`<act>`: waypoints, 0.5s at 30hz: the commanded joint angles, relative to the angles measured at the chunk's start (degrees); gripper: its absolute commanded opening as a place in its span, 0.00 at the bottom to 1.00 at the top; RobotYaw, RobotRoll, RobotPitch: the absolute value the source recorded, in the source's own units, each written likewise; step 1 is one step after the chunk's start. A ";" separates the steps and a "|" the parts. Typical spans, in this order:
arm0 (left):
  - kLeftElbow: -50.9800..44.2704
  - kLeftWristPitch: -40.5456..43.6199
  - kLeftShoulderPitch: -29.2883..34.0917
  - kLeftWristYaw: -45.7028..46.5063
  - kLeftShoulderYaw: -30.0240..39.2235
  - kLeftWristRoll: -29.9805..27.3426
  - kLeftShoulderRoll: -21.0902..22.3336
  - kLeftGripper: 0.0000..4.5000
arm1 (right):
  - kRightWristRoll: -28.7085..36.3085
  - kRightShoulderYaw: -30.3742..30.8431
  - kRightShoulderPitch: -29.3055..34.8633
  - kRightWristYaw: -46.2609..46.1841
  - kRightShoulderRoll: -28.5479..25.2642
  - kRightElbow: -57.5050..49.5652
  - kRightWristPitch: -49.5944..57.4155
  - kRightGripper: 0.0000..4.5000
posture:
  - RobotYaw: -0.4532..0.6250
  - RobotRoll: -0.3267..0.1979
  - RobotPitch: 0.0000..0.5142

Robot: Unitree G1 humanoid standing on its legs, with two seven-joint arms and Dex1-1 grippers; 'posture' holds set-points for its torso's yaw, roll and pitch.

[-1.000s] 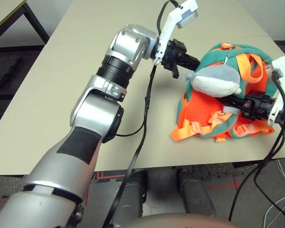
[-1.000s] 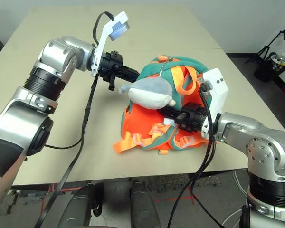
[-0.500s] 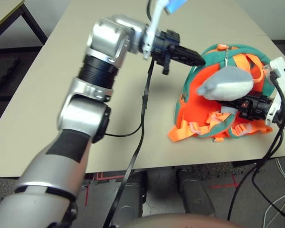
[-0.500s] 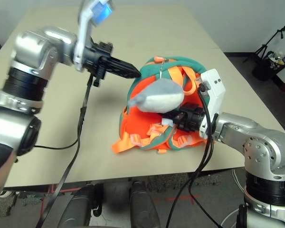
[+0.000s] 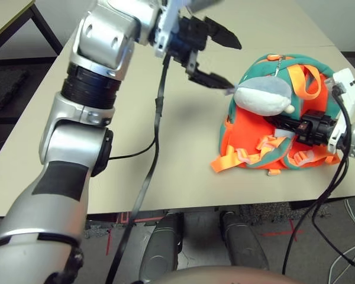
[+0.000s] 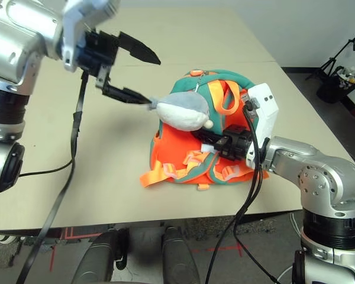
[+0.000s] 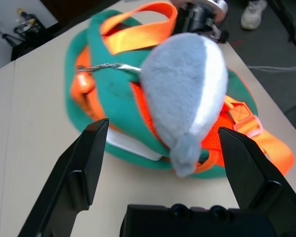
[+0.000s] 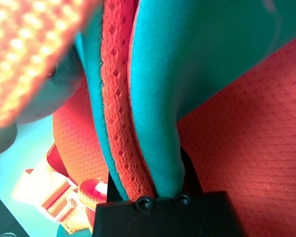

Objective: Put the pencil case into the backpack and zip it.

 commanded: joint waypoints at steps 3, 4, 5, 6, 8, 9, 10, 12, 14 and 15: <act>-4.58 0.66 2.17 1.18 -1.99 0.39 -1.79 1.00 | -0.42 1.60 1.27 -0.02 0.66 0.09 0.55 0.03 | 0.44 0.62 0.33; -5.40 1.05 2.87 1.61 -2.52 0.50 -2.32 1.00 | -0.41 1.53 1.38 -0.07 0.72 0.01 0.53 0.03 | 0.44 0.62 0.33; -6.10 1.41 3.43 1.98 -2.90 0.60 -2.72 1.00 | -0.39 1.47 1.47 -0.13 0.77 -0.06 0.52 0.03 | 0.44 0.62 0.33; -6.47 1.62 3.83 2.46 -3.24 0.84 -3.10 1.00 | -0.37 1.41 1.56 -0.13 0.79 -0.10 0.50 0.03 | 0.44 0.62 0.33; -6.65 1.90 4.28 3.32 -3.77 1.29 -3.57 1.00 | -0.40 1.33 1.65 -0.08 0.74 -0.07 0.43 0.03 | 0.44 0.62 0.33; -6.61 1.95 4.46 3.67 -4.04 1.53 -3.71 1.00 | -0.43 1.31 1.68 -0.04 0.71 -0.03 0.37 0.03 | 0.44 0.62 0.33; -6.56 2.40 4.67 3.89 -4.34 1.72 -3.77 1.00 | -0.45 1.32 1.69 -0.02 0.70 0.00 0.30 0.03 | 0.44 0.62 0.32; -6.49 2.95 4.99 4.24 -4.64 1.92 -3.86 1.00 | -0.46 1.36 1.72 -0.06 0.73 -0.04 0.21 0.03 | 0.43 0.62 0.32; -5.78 2.67 5.17 4.89 -4.86 2.49 -3.96 0.92 | -0.45 1.38 1.70 -0.11 0.80 -0.05 0.12 0.03 | 0.43 0.62 0.32; -5.46 2.62 5.25 5.33 -4.79 2.72 -4.03 0.87 | -0.44 1.40 1.70 -0.15 0.85 -0.08 0.08 0.03 | 0.43 0.62 0.32</act>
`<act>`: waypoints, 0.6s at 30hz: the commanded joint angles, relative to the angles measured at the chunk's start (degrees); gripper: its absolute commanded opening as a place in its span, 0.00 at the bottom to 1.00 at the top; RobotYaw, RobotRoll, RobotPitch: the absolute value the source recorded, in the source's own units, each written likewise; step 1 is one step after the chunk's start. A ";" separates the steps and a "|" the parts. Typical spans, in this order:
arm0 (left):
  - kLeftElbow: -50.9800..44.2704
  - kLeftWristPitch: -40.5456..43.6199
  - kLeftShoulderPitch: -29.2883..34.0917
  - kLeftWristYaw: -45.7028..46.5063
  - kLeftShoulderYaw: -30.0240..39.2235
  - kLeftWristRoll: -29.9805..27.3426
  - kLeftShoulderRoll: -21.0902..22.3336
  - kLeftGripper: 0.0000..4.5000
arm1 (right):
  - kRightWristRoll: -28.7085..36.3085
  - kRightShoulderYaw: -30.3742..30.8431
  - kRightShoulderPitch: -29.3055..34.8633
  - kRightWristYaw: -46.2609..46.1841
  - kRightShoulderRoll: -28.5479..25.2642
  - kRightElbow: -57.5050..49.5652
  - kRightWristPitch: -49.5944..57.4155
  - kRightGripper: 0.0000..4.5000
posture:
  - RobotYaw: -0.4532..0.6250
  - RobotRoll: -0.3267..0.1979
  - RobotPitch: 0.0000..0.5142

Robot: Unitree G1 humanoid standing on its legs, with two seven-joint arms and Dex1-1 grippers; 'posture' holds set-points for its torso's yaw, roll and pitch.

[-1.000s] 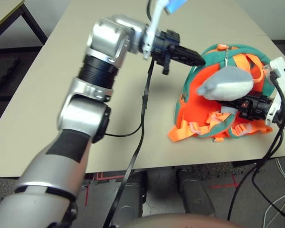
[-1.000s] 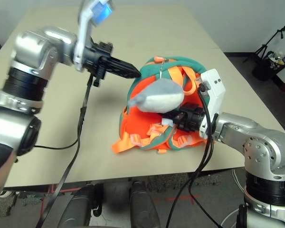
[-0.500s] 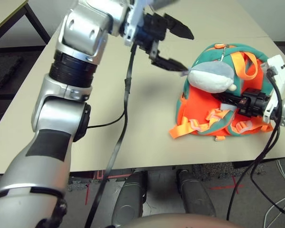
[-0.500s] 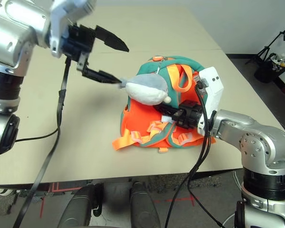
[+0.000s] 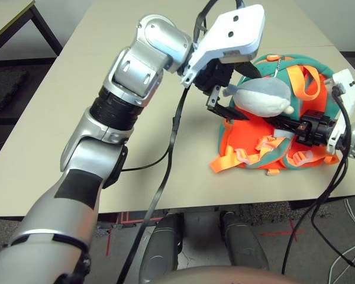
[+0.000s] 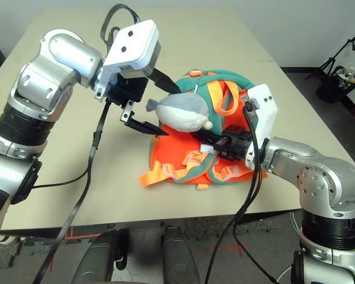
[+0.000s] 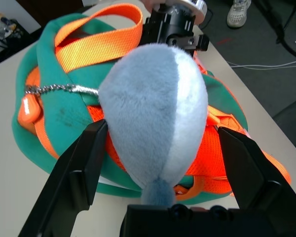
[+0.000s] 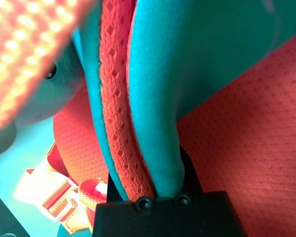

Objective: Put the pencil case into the backpack and zip it.

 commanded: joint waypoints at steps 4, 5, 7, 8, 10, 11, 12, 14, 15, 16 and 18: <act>2.26 -0.46 0.36 3.60 0.41 1.28 -1.12 0.59 | -0.40 1.52 1.37 -0.12 0.72 0.01 0.48 0.03 | 0.44 0.62 0.33; 2.76 -0.49 0.12 4.08 0.73 1.25 -1.17 0.53 | -0.41 1.52 1.46 -0.09 0.69 0.02 0.45 0.03 | 0.44 0.62 0.33; 3.54 -0.95 -0.23 4.88 1.37 1.01 -1.33 0.38 | -0.40 1.49 1.60 -0.06 0.63 0.00 0.42 0.03 | 0.44 0.62 0.33; 4.16 -0.94 -0.57 5.77 2.31 0.59 -1.64 0.31 | -0.34 1.46 1.66 -0.11 0.64 -0.07 0.45 0.03 | 0.44 0.62 0.33; 5.91 1.71 -1.84 7.47 5.51 -1.45 -1.99 0.17 | -0.27 1.37 1.74 -0.16 0.61 -0.10 0.46 0.03 | 0.43 0.62 0.33; 6.97 4.27 -2.71 8.54 7.57 -2.89 -2.14 0.11 | -0.19 1.30 1.82 -0.20 0.61 -0.14 0.48 0.03 | 0.44 0.62 0.33; 7.87 6.52 -3.48 9.20 9.23 -4.13 -2.03 0.06 | -0.11 1.24 1.90 -0.27 0.62 -0.20 0.51 0.03 | 0.44 0.62 0.33; 9.71 10.00 -4.65 11.19 12.64 -6.17 -1.33 0.03 | -0.03 1.30 2.16 -0.34 0.67 -0.39 0.51 0.03 | 0.44 0.62 0.33; 10.09 12.12 -4.59 12.02 14.39 -7.35 -0.68 0.03 | 0.08 1.34 2.26 -0.44 0.79 -0.51 0.56 0.03 | 0.44 0.62 0.33; 10.15 14.39 -4.31 12.98 16.11 -8.57 -0.19 0.03 | 0.21 1.39 2.36 -0.53 0.90 -0.67 0.63 0.03 | 0.44 0.62 0.33; 9.84 21.66 -3.53 14.86 20.49 -12.57 0.77 0.03 | 0.38 1.60 2.45 -0.71 1.21 -0.92 0.70 0.03 | 0.44 0.62 0.34</act>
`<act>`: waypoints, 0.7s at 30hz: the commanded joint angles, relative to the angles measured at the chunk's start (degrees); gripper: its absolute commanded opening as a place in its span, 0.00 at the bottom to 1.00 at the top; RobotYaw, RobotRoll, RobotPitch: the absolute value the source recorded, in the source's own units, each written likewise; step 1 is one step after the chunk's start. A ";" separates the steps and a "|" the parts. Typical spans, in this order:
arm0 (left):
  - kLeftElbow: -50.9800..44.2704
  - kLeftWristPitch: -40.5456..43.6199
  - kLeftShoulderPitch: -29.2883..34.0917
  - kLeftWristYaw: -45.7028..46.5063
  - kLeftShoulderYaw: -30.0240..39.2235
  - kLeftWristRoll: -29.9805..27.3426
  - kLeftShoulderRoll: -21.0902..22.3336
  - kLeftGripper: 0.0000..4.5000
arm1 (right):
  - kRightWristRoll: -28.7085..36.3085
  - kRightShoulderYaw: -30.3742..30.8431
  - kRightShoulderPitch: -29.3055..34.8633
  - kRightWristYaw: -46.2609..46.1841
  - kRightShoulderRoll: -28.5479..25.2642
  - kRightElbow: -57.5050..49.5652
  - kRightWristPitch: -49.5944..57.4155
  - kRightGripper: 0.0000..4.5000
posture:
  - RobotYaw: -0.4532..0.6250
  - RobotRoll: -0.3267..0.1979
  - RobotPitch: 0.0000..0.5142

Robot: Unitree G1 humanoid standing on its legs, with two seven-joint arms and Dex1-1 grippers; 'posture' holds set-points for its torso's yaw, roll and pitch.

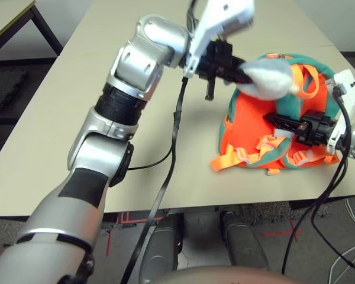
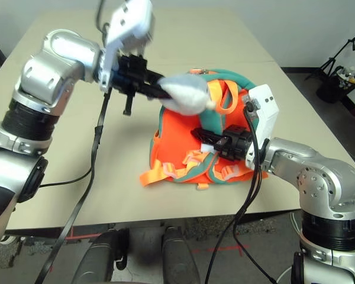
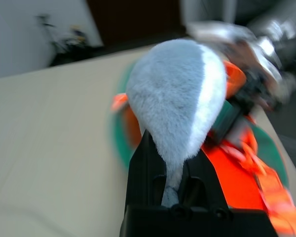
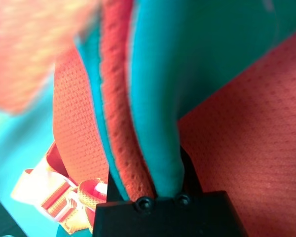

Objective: Put the pencil case into the backpack and zip it.

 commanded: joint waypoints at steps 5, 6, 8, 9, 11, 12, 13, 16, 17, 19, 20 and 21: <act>-1.09 26.63 1.97 5.23 12.31 -13.20 6.64 0.03 | -0.33 2.06 1.17 -0.38 1.40 0.05 1.25 0.03 | 0.45 0.62 0.35; -1.50 30.70 1.93 5.24 13.04 -15.08 7.93 0.03 | -0.38 2.08 1.14 -0.34 1.42 0.11 1.25 0.03 | 0.45 0.62 0.35; -2.50 37.11 2.23 6.51 15.74 -18.78 9.09 0.03 | -0.46 2.13 1.15 -0.23 1.45 0.24 1.22 0.03 | 0.46 0.62 0.36; -3.16 40.81 2.51 6.93 17.62 -21.09 9.62 0.03 | -0.52 2.23 1.19 -0.22 1.53 0.27 1.20 0.03 | 0.46 0.62 0.37; -3.52 46.81 2.80 9.97 22.73 -24.04 9.24 0.03 | -0.63 2.42 1.26 -0.16 1.64 0.37 1.14 0.03 | 0.46 0.62 0.37; -3.27 49.75 2.72 11.32 25.03 -25.05 9.12 0.03 | -0.66 2.47 1.26 -0.13 1.67 0.41 1.13 0.03 | 0.46 0.62 0.37; -3.49 51.16 3.07 12.82 27.53 -26.06 8.82 0.03 | -0.70 2.52 1.22 -0.11 1.72 0.47 1.13 0.03 | 0.46 0.62 0.37; -1.77 54.44 3.14 17.18 33.99 -28.69 7.91 0.03 | -0.85 2.71 1.08 0.09 1.67 0.77 0.98 0.03 | 0.47 0.62 0.37; -0.89 54.91 2.93 19.32 36.90 -28.57 7.12 0.03 | -0.92 2.80 1.01 0.19 1.62 0.95 0.91 0.03 | 0.47 0.62 0.37; 0.90 55.28 2.42 23.43 42.20 -28.83 5.57 0.03 | -1.33 3.15 0.82 0.47 1.40 1.39 0.63 0.03 | 0.48 0.62 0.36; 1.67 55.32 2.19 25.23 44.50 -29.47 4.74 0.03 | -1.54 3.32 0.73 0.60 1.33 1.63 0.44 0.03 | 0.48 0.62 0.36; 2.95 55.37 1.89 27.09 46.80 -30.98 3.85 0.03 | -1.71 3.49 0.64 0.67 1.31 1.86 0.26 0.03 | 0.48 0.62 0.36</act>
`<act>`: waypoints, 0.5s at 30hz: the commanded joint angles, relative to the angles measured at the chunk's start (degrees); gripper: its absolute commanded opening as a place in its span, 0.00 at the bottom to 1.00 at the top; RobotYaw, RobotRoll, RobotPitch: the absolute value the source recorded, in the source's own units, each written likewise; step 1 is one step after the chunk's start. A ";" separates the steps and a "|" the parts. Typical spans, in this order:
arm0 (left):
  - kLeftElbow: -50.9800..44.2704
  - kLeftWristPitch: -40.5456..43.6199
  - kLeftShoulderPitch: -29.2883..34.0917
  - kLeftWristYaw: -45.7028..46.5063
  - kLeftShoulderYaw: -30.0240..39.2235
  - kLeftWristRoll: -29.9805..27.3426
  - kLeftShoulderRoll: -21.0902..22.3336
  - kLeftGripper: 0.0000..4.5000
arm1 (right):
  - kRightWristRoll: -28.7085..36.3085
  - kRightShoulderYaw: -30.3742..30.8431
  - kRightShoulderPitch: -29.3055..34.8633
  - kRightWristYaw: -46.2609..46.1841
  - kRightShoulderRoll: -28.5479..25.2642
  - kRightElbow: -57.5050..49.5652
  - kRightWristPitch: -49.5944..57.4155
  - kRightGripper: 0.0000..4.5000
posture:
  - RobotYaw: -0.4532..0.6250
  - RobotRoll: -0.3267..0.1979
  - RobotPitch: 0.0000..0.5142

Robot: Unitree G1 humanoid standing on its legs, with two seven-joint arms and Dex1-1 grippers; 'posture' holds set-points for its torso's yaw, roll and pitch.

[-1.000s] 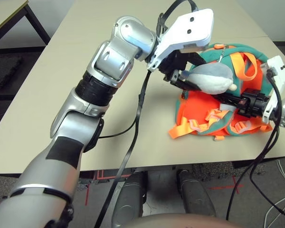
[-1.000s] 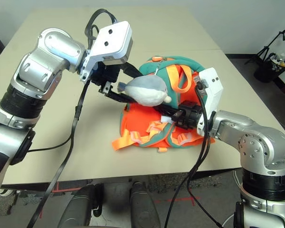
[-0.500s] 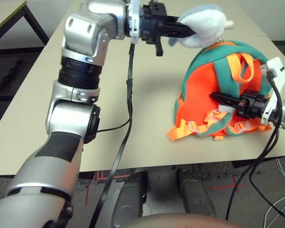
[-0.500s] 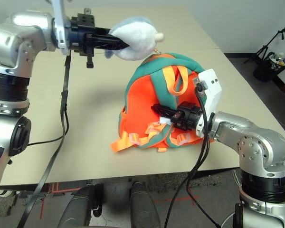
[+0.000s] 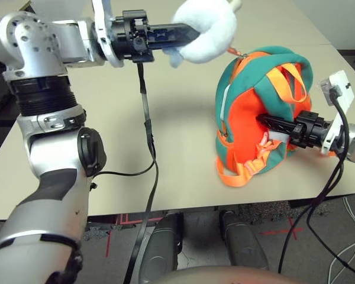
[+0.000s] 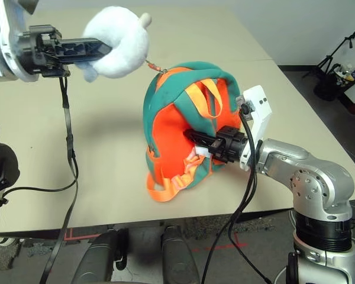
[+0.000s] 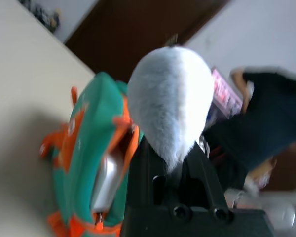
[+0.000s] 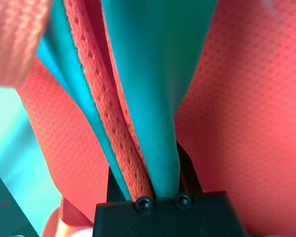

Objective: Put the pencil case into the backpack and zip it.

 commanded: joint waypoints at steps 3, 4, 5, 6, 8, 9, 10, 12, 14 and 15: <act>4.70 1.25 -2.12 10.55 15.02 -7.34 -1.79 0.03 | -1.92 2.16 2.03 -0.30 -0.36 3.11 0.95 0.03 | 0.48 0.62 0.36; 5.70 1.25 -2.29 12.53 15.93 -9.49 -2.36 0.03 | -1.96 2.29 1.95 -0.43 -0.27 3.20 0.83 0.03 | 0.47 0.62 0.36; 6.14 1.25 -2.49 14.82 16.23 -11.43 -3.20 0.03 | -2.12 2.31 1.87 -0.82 0.07 3.28 0.51 0.03 | 0.47 0.62 0.36; 6.41 1.25 -2.60 16.87 16.39 -13.14 -3.77 0.03 | -2.23 2.32 1.82 -1.10 0.30 3.34 0.27 0.03 | 0.47 0.62 0.36; 7.26 1.25 -2.62 20.49 15.90 -17.07 -4.25 0.03 | -2.61 2.37 1.63 -1.81 0.72 3.68 -0.13 0.03 | 0.47 0.62 0.36; 7.46 1.25 -2.50 21.95 15.52 -19.12 -4.44 0.03 | -3.29 2.49 1.53 -2.23 0.80 4.05 -0.62 0.03 | 0.47 0.62 0.36; 8.02 1.25 -2.48 23.57 15.05 -21.41 -4.68 0.03 | -4.24 2.54 1.16 -3.06 1.07 4.84 -1.26 0.03 | 0.47 0.62 0.36; 8.96 1.25 -2.62 27.61 14.20 -25.88 -5.82 0.03 | -6.57 2.36 0.24 -5.08 1.93 6.90 -3.06 0.03 | 0.47 0.62 0.36; 9.77 1.25 -2.73 31.89 13.35 -30.20 -6.79 0.03 | -8.33 2.17 -0.37 -6.37 2.82 8.31 -4.56 0.03 | 0.47 0.62 0.36; 10.26 1.25 -2.66 33.71 12.03 -32.62 -6.64 0.03 | -8.93 2.09 -0.58 -6.85 3.26 8.76 -5.05 0.03 | 0.46 0.62 0.36</act>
